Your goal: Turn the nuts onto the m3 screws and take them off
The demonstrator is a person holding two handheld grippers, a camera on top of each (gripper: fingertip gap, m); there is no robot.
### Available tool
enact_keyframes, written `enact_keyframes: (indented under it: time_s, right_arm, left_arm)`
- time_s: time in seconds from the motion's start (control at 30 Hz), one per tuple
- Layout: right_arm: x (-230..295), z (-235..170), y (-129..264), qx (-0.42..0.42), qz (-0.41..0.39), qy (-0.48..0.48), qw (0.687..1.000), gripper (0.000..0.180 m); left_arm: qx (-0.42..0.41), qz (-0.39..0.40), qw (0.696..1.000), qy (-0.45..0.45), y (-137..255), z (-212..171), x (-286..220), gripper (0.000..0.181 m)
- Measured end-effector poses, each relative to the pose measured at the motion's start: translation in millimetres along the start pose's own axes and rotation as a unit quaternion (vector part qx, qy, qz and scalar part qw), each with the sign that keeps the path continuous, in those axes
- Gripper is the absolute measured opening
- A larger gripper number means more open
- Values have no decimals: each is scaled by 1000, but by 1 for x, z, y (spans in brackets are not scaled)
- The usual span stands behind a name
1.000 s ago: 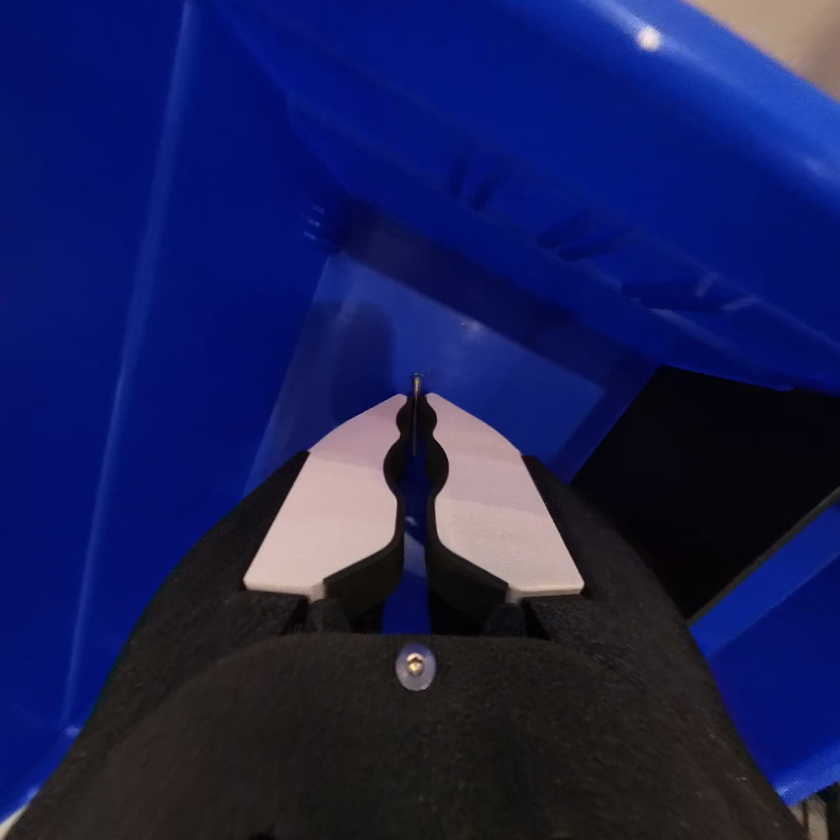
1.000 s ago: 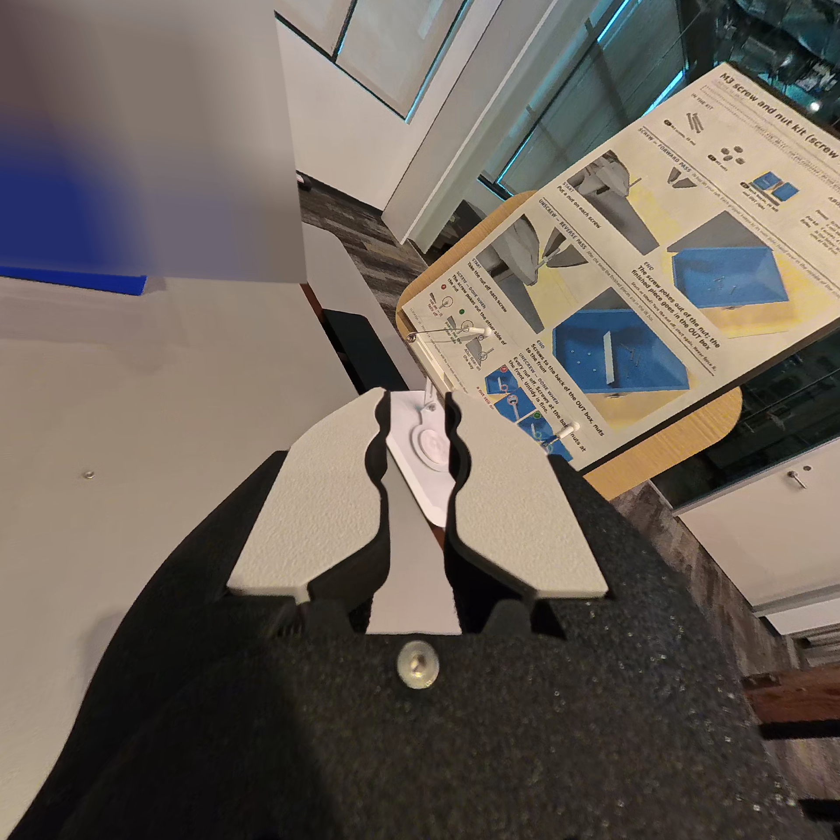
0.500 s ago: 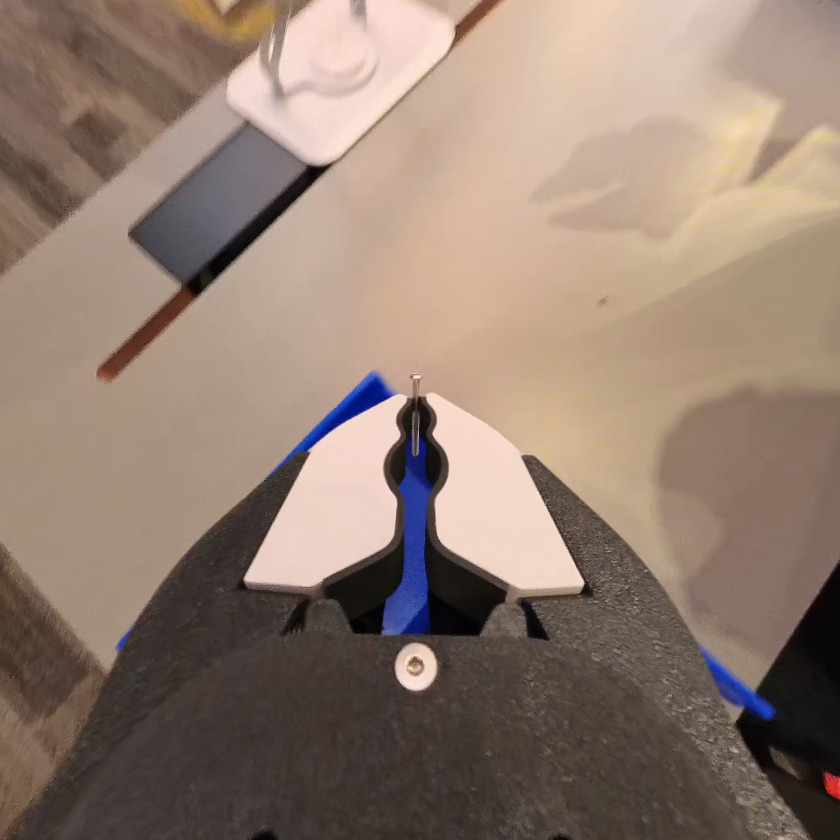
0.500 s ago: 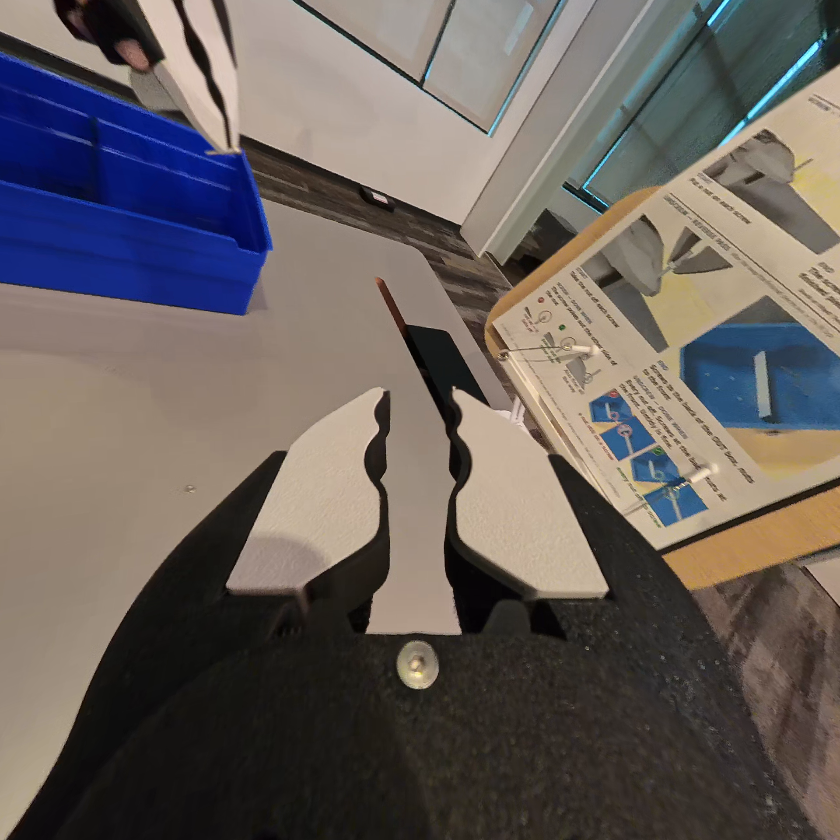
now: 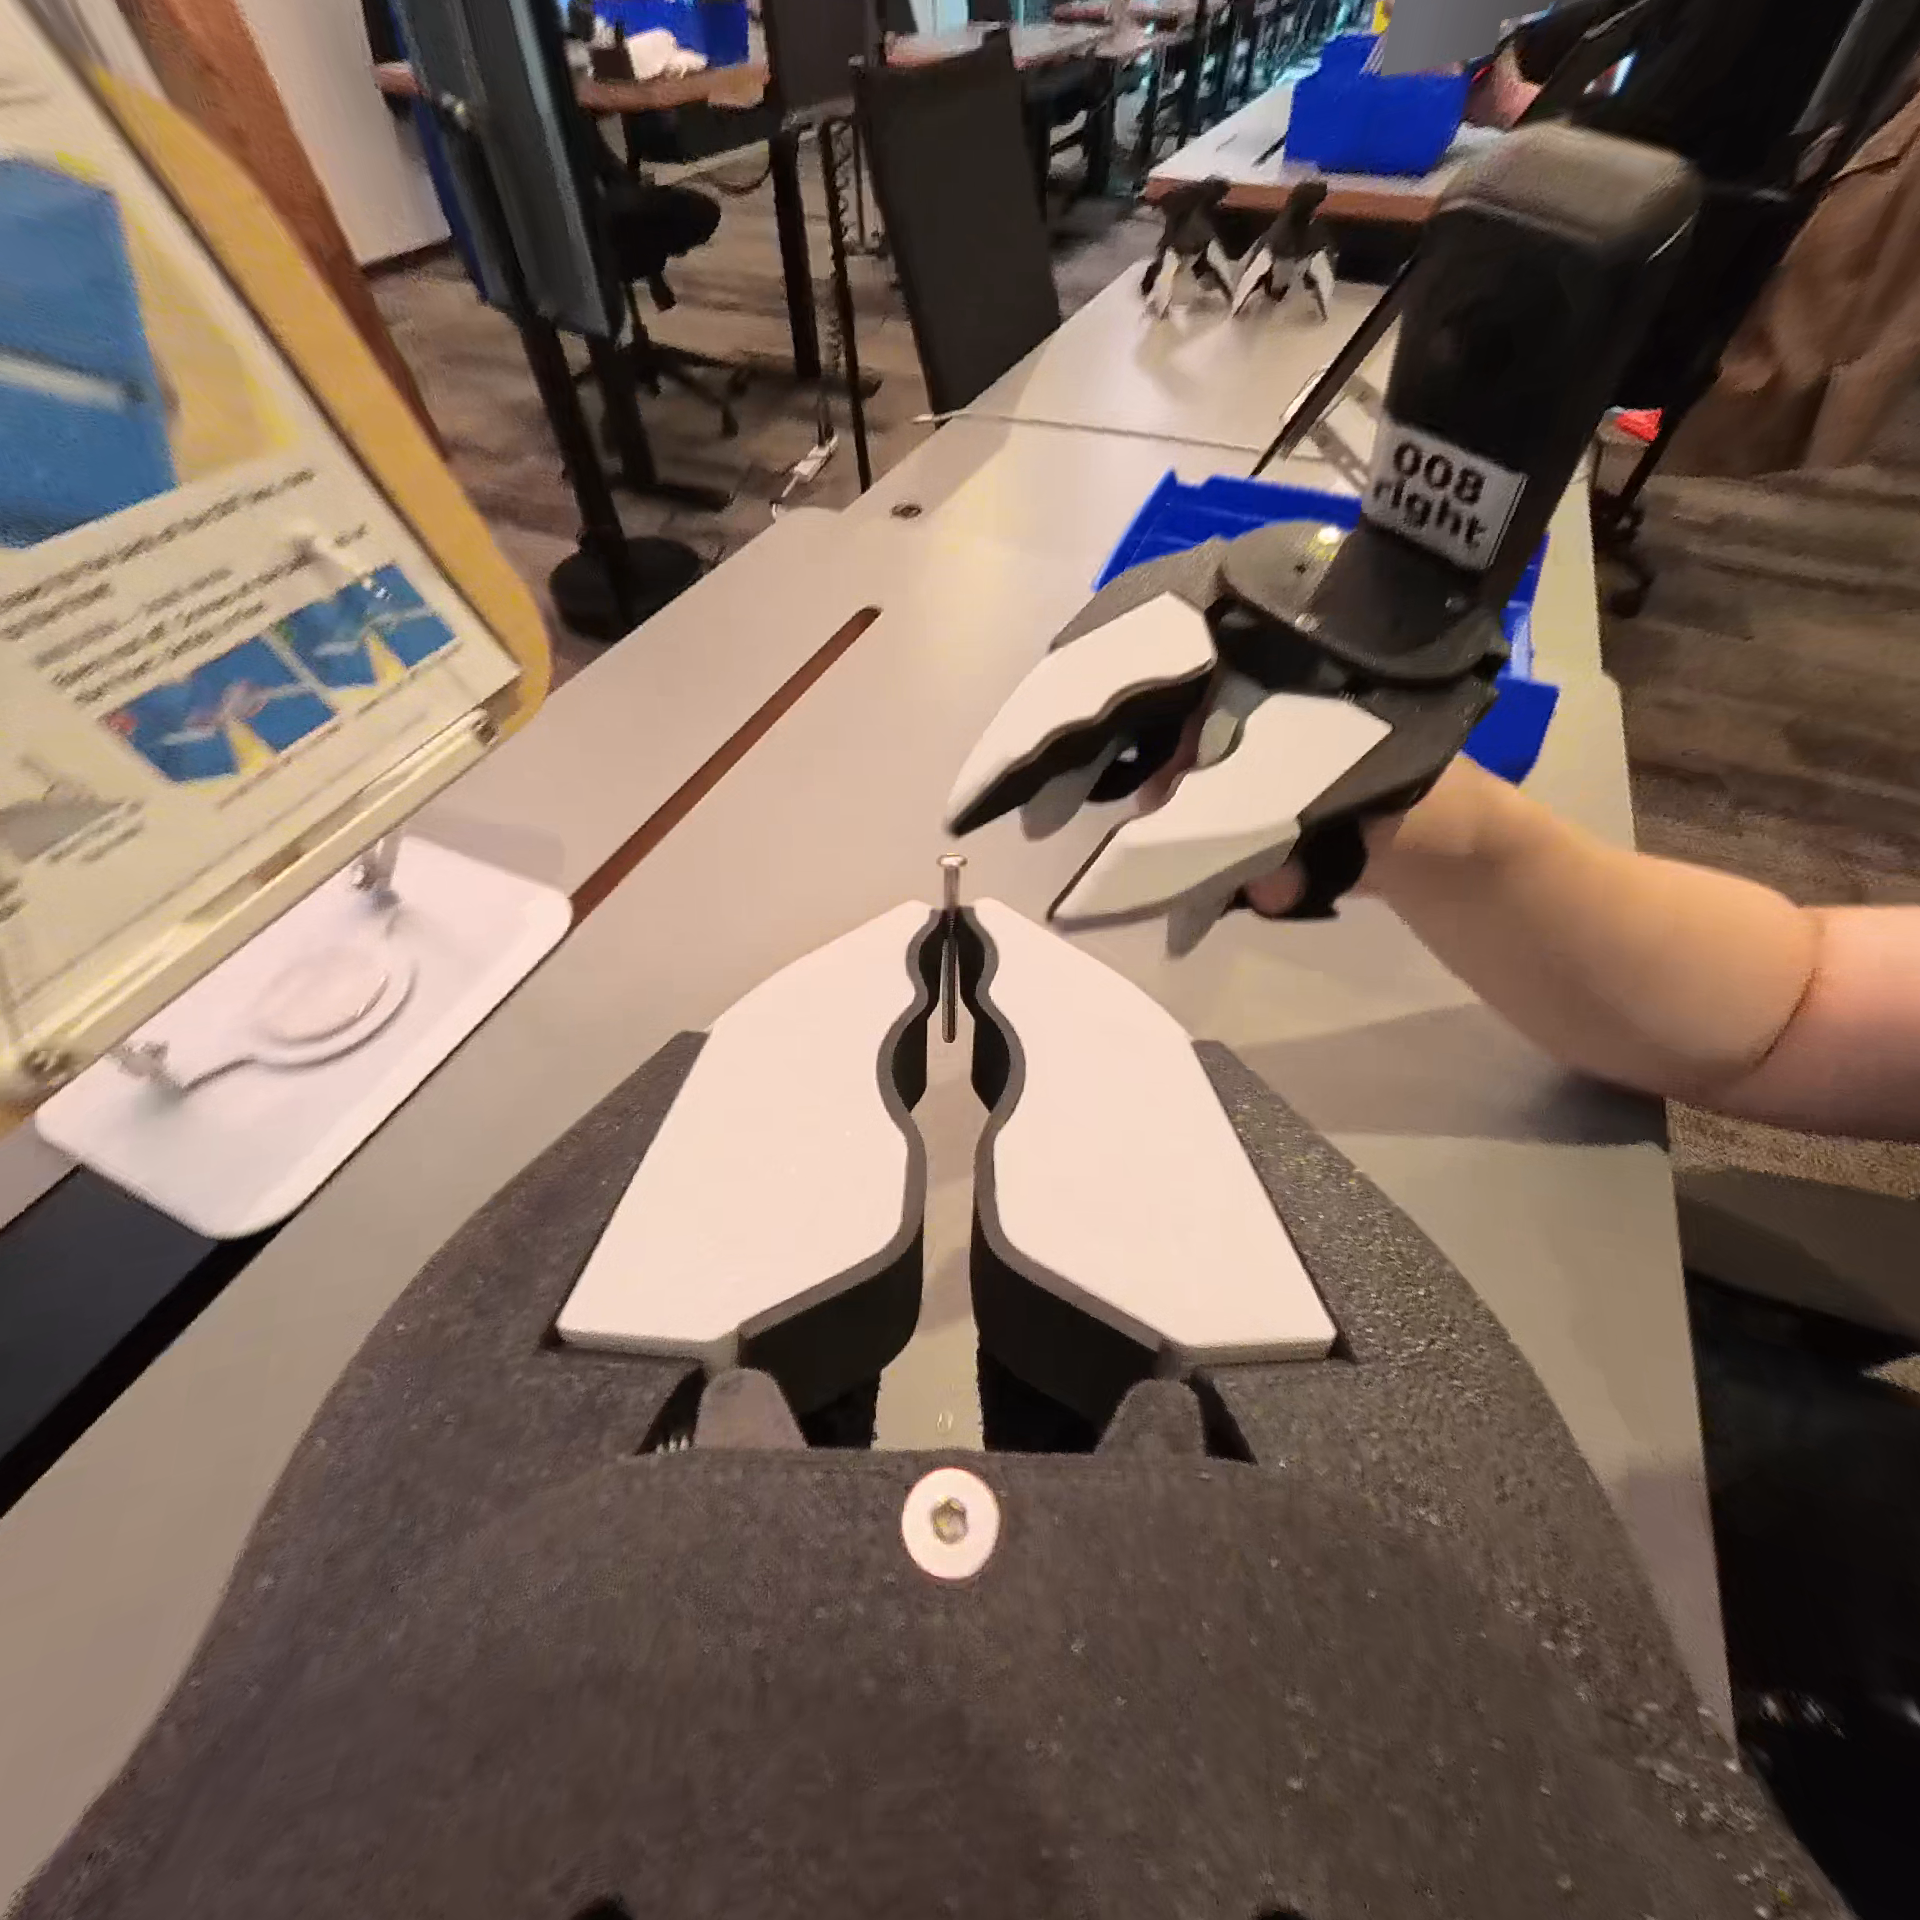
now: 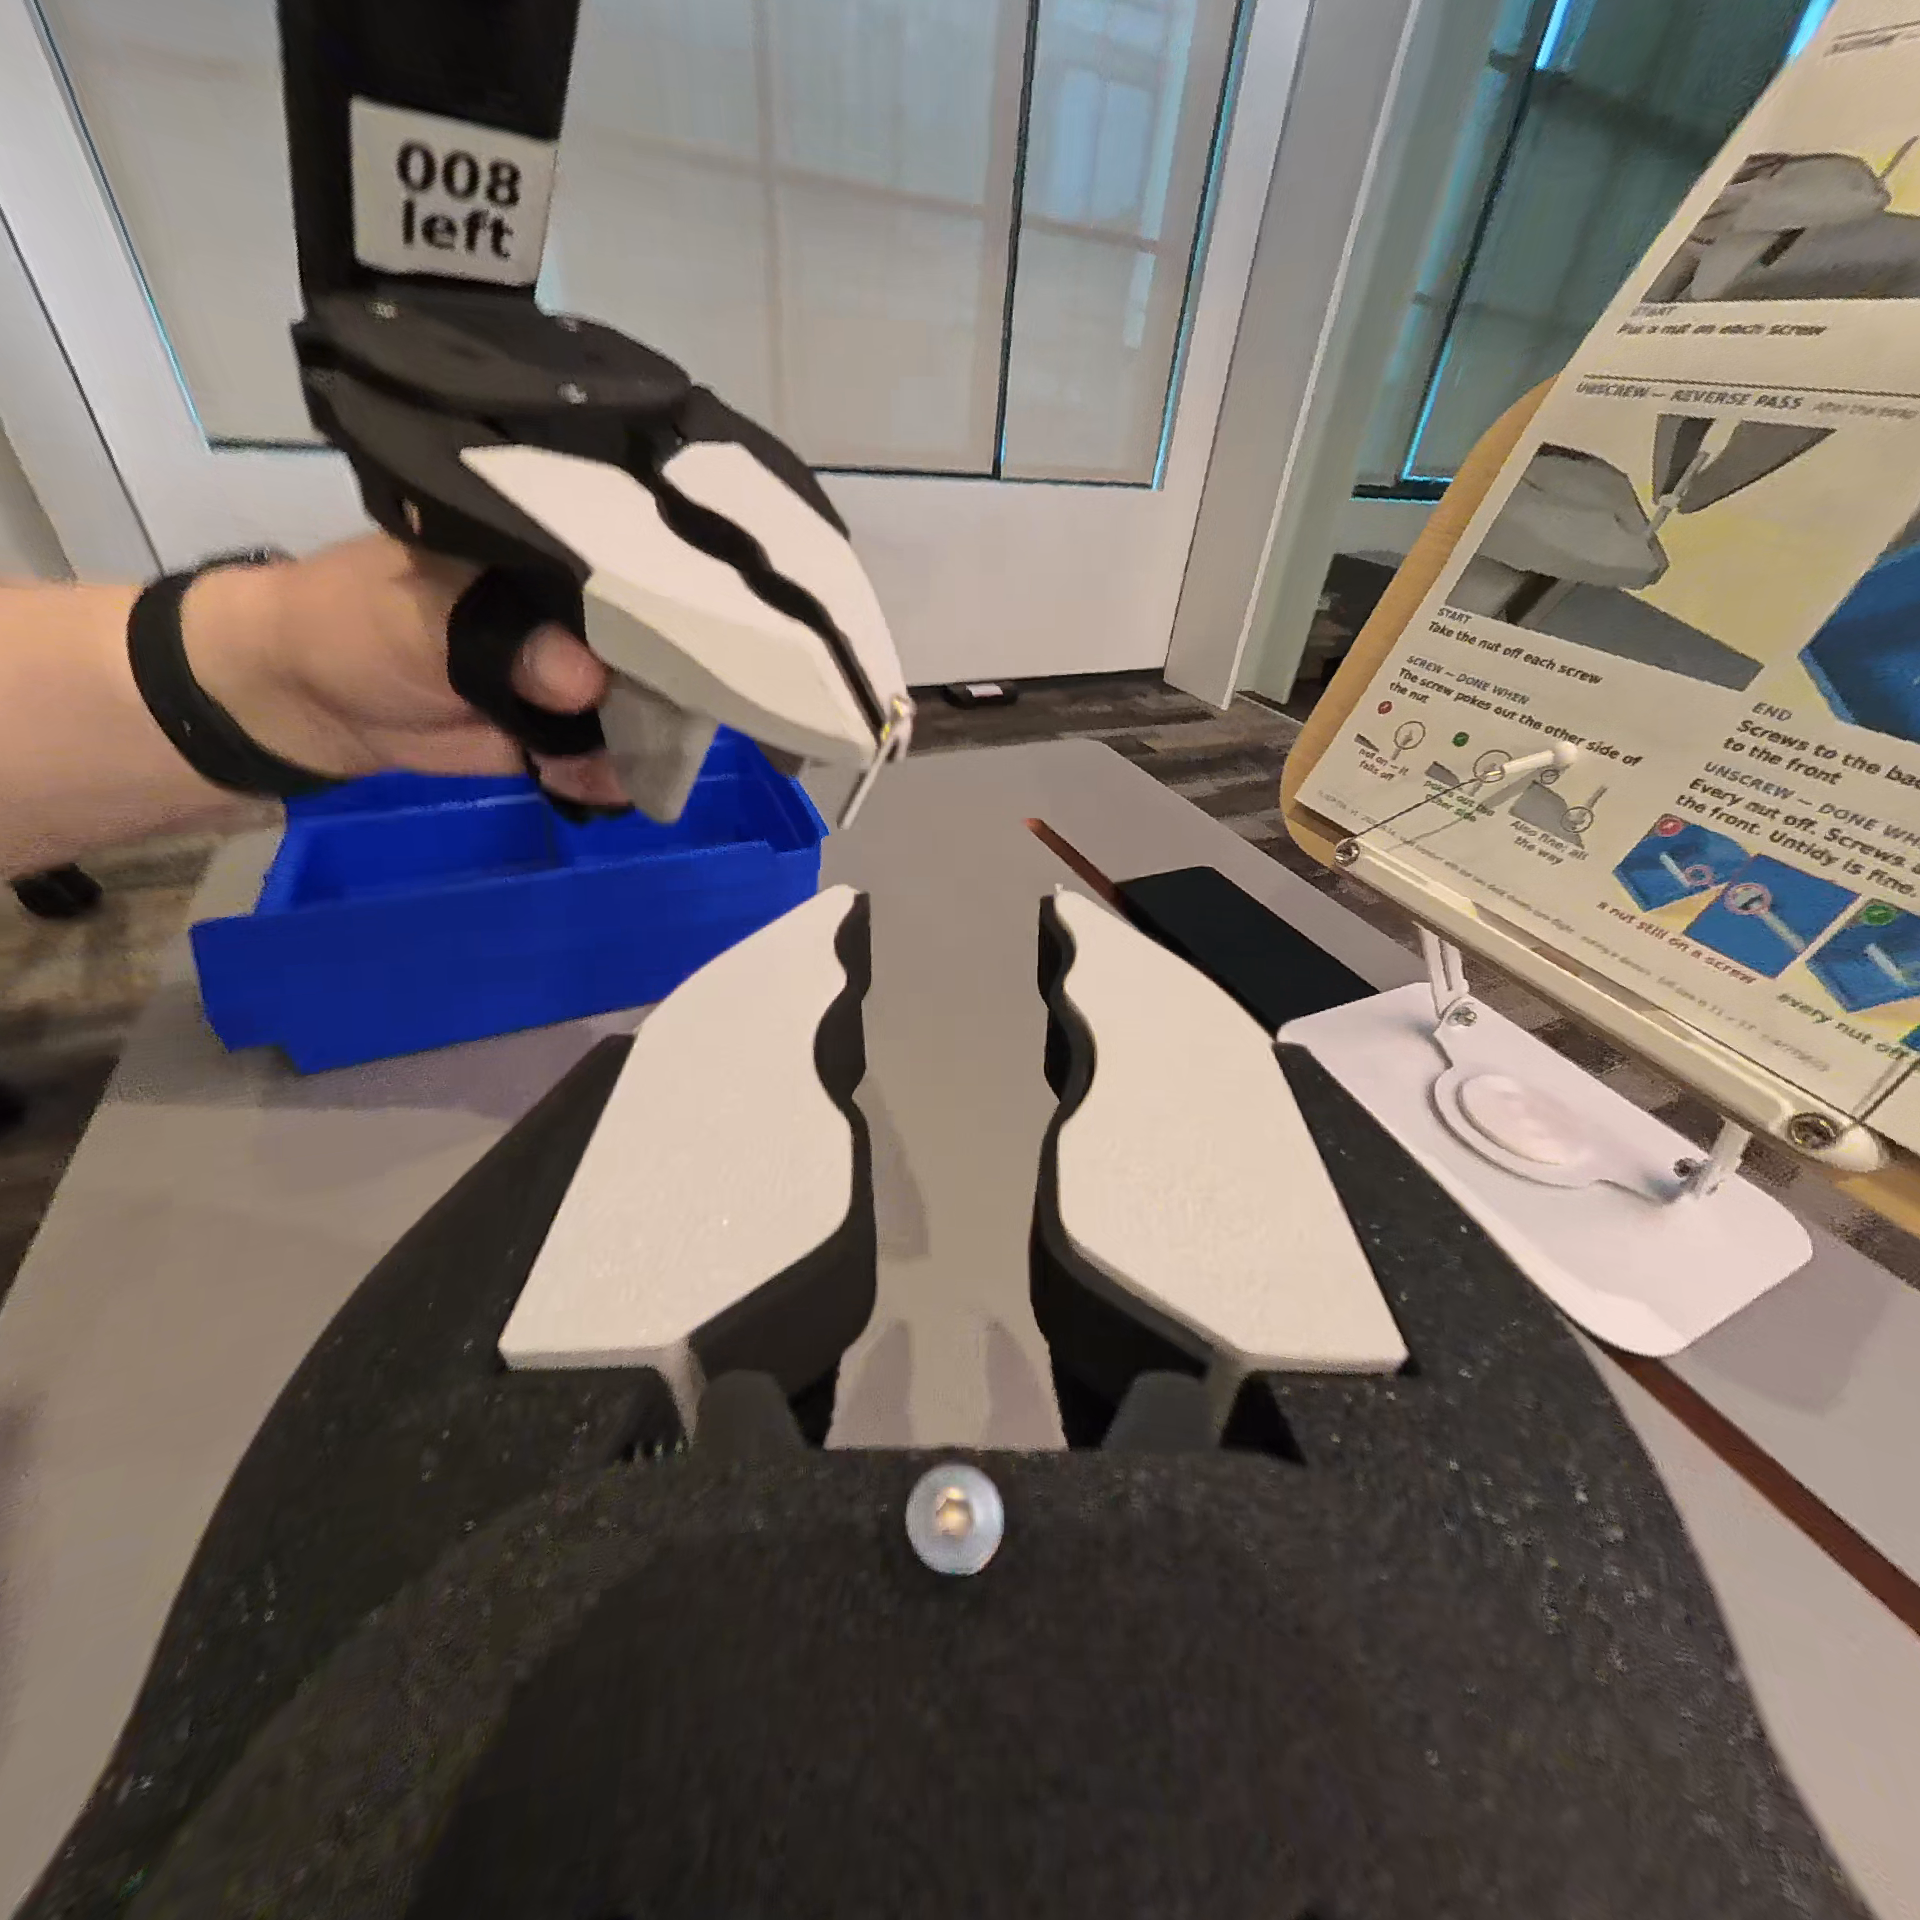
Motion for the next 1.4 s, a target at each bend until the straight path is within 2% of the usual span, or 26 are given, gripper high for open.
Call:
enact_keyframes:
  time_s: [0.23, 0.4, 0.53, 0.77, 0.83, 0.93, 1.1, 1.23, 1.4]
  right_arm:
    - [6, 7, 19, -39, 7, -28, 999, 26]
    - [6, 3, 25, -32, 9, -35, 999, 22]
    - [7, 4, 30, -43, 32, -42, 998, 4]
    - [3, 2, 30, -8, 37, -38, 999, 2]
    - [2, 0, 29, 22, 20, -1, 1000, 2]
    - [-2, -2, 31, 87, -36, 108, 990, 2]
    - [8, -6, 28, 175, -70, 316, 930, 2]
    - [16, -10, 24, 189, -65, 345, 917, 2]
    - [22, -10, 25, 182, -64, 362, 912, 2]
  left_arm:
    - [-22, -8, 999, -25, -34, 17, -26, 2]
    - [-35, -15, 999, -32, -40, 22, -35, 2]
    - [-33, -19, 999, -34, -43, 22, -40, 2]
    - [-27, -18, 999, -30, -43, 18, -42, 2]
    - [-10, -15, 999, -44, -40, 15, -42, 9]
    - [18, 15, 997, -71, -29, 11, -39, 16]
    - [57, 28, 994, -91, -24, 12, -43, 20]
    - [67, 31, 985, -155, -32, 8, -57, 19]
    - [84, 36, 980, -178, -42, -1, -64, 17]
Point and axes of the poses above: each gripper's, where its closed fingertips meet, y back along the fingers, z out of its top, x = y × z across the jaws, the point moved 9 cm from there along y, back along the fingers, and after that the axes turned 7 degrees about -y, right-handed, at the moved point
